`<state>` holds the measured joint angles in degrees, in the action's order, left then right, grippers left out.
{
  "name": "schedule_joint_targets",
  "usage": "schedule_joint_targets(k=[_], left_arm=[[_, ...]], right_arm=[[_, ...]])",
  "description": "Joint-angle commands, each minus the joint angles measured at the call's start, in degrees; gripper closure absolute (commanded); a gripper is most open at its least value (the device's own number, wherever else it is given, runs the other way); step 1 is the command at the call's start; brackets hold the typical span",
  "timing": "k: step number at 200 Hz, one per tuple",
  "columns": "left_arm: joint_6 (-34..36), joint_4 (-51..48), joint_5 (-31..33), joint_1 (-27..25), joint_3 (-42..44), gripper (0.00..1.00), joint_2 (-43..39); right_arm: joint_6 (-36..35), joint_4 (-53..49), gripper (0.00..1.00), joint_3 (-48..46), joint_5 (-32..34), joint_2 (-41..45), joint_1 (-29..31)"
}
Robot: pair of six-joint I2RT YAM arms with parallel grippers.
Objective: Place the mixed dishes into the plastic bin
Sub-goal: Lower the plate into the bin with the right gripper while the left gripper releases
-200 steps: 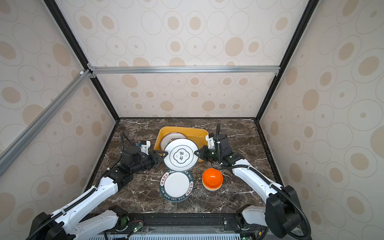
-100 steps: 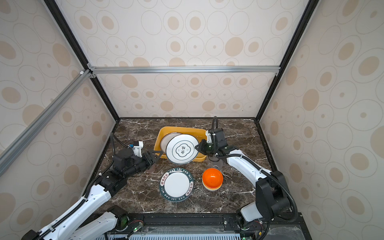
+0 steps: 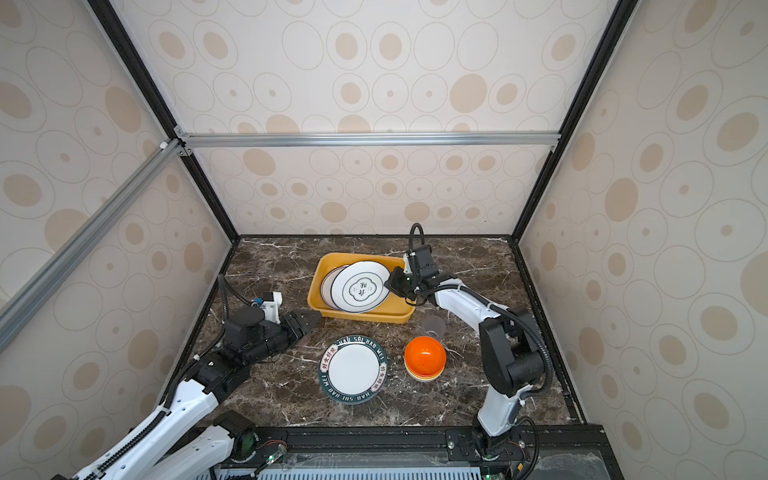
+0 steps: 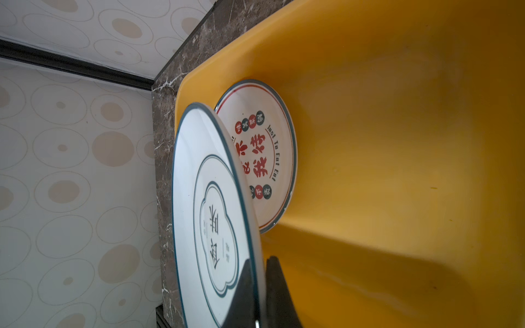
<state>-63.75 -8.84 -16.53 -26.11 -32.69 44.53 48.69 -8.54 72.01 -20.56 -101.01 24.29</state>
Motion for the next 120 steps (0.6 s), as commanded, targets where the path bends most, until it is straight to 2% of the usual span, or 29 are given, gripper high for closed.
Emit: schedule_joint_targets(k=[1, 65, 120], left_arm=[[0.03, -0.86, 0.81, 0.31, 0.27, 0.39, -0.76], [-0.15, -0.39, 0.73, 0.28, 0.52, 0.39, 0.24], [-0.49, 0.27, 0.39, 0.27, 1.07, 0.39, 0.91]], right_arm=[[1.82, 2.42, 1.0, 3.59, 0.19, -2.35, -0.35], [2.86, 2.98, 1.0, 8.8, 0.17, -10.12, -0.39], [3.37, 4.17, 1.0, 10.21, 0.08, -13.47, -0.11]])
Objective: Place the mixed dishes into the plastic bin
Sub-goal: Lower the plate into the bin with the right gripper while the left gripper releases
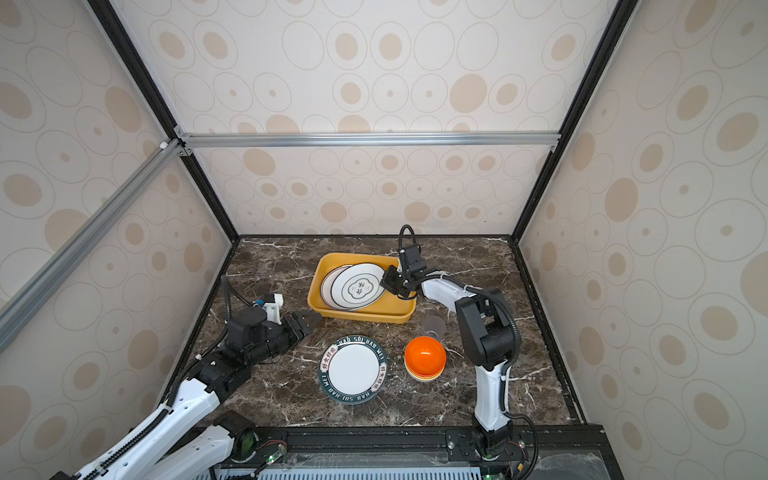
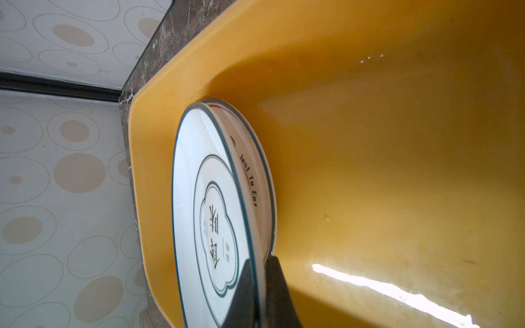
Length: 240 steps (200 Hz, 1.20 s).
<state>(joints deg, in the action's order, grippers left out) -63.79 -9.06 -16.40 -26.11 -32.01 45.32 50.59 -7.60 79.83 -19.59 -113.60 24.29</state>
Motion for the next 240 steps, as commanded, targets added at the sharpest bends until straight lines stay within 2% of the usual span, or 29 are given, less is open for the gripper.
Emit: schedule_joint_targets(k=[1, 240], left_arm=[[-0.45, 0.51, 0.29, 0.27, 0.38, 0.39, 0.12], [-0.37, 0.56, 0.0, 0.3, 0.67, 0.39, 0.47]], right_arm=[[1.5, 3.26, 1.0, 2.37, -0.88, -0.95, -0.12], [1.03, 1.48, 0.98, 9.55, 0.55, -8.92, 1.79]])
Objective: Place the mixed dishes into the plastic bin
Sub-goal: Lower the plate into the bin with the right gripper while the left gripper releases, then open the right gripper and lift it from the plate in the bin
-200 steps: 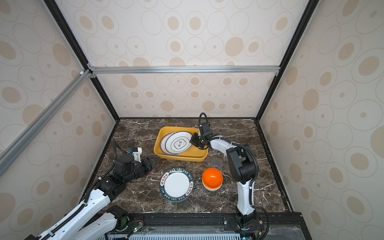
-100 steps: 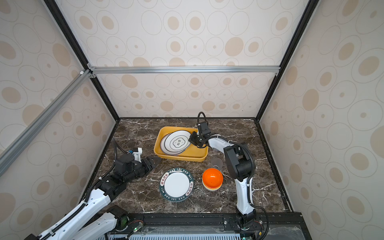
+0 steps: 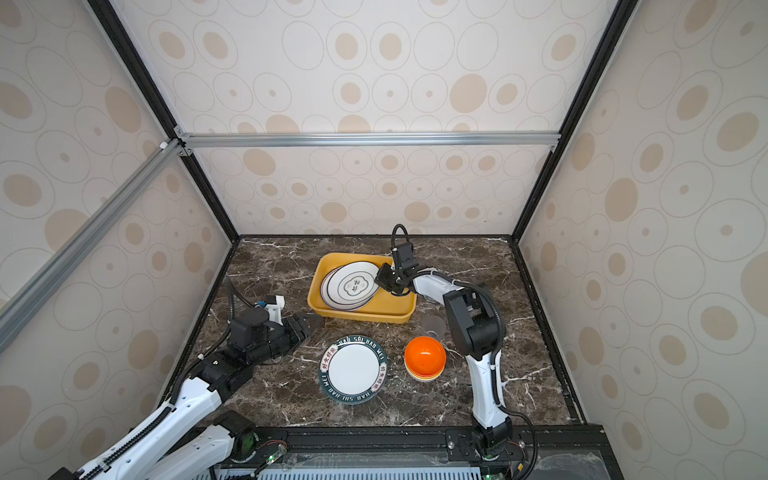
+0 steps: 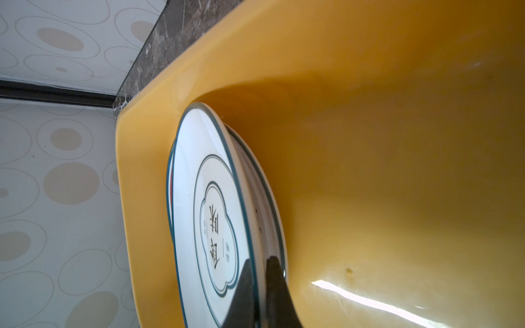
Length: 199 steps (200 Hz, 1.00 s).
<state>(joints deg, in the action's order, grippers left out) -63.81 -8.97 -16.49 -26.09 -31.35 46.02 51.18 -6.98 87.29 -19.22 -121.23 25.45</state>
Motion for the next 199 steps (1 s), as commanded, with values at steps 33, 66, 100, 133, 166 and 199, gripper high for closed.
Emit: schedule_joint_targets(k=[33, 66, 100, 133, 166, 199], left_arm=[[-0.44, 0.41, 0.14, 0.25, 0.24, 0.39, -0.49], [-0.52, 0.43, 0.25, 0.34, 0.45, 0.39, -0.67], [-0.53, 0.4, 0.23, 0.32, 0.59, 0.39, -0.84], [-0.61, 0.44, 0.34, 0.32, 0.81, 0.39, -1.19], [-0.7, 0.53, 0.33, 0.39, 1.12, 0.39, -1.54], [-0.87, 0.78, 0.15, 0.33, 1.36, 0.39, -1.64]], right_arm=[[0.34, 0.57, 0.96, 2.4, 0.06, -2.02, 0.68], [0.37, -0.02, 0.9, 2.7, 0.04, -2.52, 0.78], [0.34, -1.23, 0.79, 2.55, 0.46, -2.63, 0.88], [-0.21, -2.51, 0.78, 2.49, 1.14, -2.35, 0.83], [-1.19, -5.49, 0.78, 3.13, 2.3, -2.27, 0.9], [-2.14, -7.01, 0.78, 3.48, 2.9, -2.28, 0.83]])
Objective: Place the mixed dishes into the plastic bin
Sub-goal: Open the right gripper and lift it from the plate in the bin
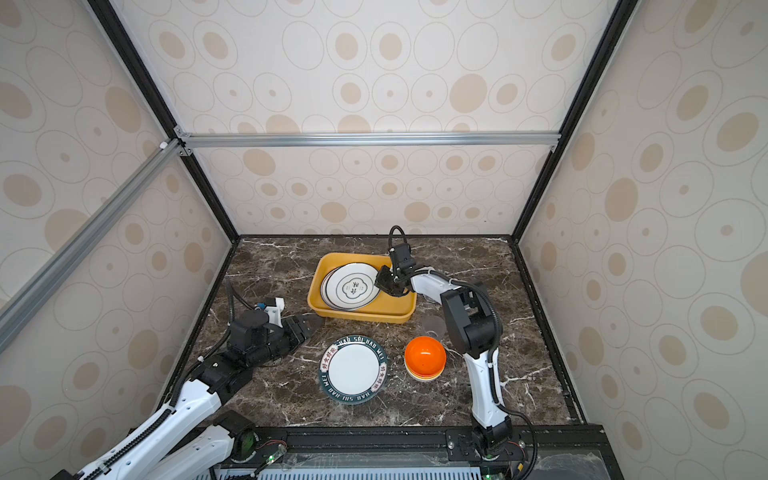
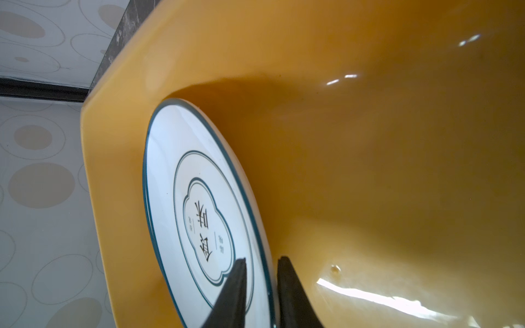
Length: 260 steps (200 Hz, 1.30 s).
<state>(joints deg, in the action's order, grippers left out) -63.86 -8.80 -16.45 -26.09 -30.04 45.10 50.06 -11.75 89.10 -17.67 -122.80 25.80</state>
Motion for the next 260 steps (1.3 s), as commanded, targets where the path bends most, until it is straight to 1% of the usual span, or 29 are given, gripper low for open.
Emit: schedule_joint_targets(k=[1, 62, 101, 143, 202, 228, 260], left_arm=[[-0.88, 0.57, 0.11, 0.33, 0.06, 0.39, -0.72], [-0.95, 0.55, 0.21, 0.36, 0.29, 0.39, -1.07], [-0.19, -0.42, 0.37, 0.35, 0.01, 0.39, -1.18], [2.5, -2.73, 0.16, 0.35, -1.55, 0.39, 0.35], [7.52, -8.28, -1.11, -0.44, -3.74, 0.39, 1.48], [8.57, -10.81, -0.55, -1.81, -4.11, 0.41, 1.35], [9.38, -13.95, 1.08, -4.78, -4.6, 0.43, 1.98]], right_arm=[[-1.02, -2.28, 0.78, 1.68, 1.34, -0.69, 0.48], [-1.31, -2.9, 0.83, 3.35, 0.46, -1.74, 0.9], [-2.46, -4.64, 0.8, 2.79, 1.51, 0.19, 0.92], [-5.23, -6.53, 0.76, -0.72, 3.14, 6.36, 1.18], [-10.16, -10.95, 0.72, -7.96, 1.41, 17.0, 2.06], [-11.92, -12.56, 0.7, -12.2, 0.66, 22.26, 2.41], [-14.23, -15.12, 0.68, -16.69, -1.4, 28.28, 3.1]])
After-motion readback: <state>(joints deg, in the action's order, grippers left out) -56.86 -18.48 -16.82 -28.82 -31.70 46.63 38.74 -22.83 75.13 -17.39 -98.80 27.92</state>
